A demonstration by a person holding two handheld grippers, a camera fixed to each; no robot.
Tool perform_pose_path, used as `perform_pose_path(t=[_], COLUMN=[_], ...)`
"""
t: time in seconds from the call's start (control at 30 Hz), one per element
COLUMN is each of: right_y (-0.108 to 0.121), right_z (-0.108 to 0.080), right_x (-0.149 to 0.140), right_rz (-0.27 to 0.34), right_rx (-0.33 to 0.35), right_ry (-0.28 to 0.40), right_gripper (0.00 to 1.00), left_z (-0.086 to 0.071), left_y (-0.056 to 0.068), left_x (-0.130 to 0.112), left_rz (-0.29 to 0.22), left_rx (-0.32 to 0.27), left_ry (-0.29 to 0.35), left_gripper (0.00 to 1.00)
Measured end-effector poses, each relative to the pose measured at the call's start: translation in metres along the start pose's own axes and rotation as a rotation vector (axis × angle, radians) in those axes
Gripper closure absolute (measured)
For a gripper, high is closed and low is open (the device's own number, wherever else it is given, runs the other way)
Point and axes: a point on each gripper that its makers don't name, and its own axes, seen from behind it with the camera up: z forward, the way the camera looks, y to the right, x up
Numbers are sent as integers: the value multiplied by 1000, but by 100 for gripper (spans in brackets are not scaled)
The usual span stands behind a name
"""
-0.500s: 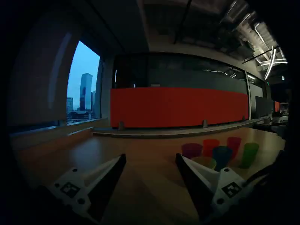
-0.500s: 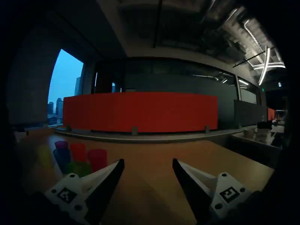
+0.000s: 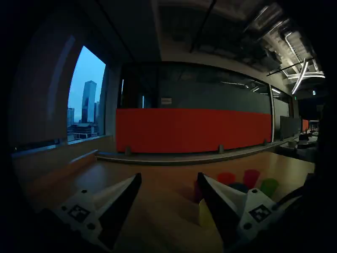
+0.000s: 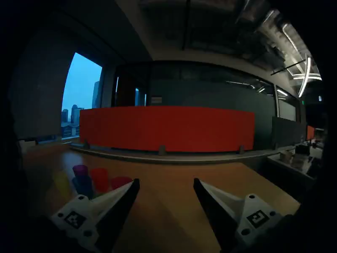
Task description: Pour water
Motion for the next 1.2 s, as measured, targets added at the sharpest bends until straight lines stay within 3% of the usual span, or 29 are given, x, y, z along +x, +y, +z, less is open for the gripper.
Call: perform_pose_path(t=[0.37,0.67,0.97,1.2], right_y=[7,3,-5,-29], right_z=[5,3,4,3], right_x=[70,116,115,116], right_rz=[71,88,87,40], right_rx=[20,58,102,221], right_ry=[-13,-21,-38,-63], right_gripper=[1,1,1,1], left_z=[15,24,22,22], left_y=[5,10,27,43], left_x=[50,93,108,104], left_rz=[-18,-59,-96,-32], left_rx=[-49,-105,-215,-304], left_ry=[-47,-76,-70,-86], left_gripper=[2,2,2,2])
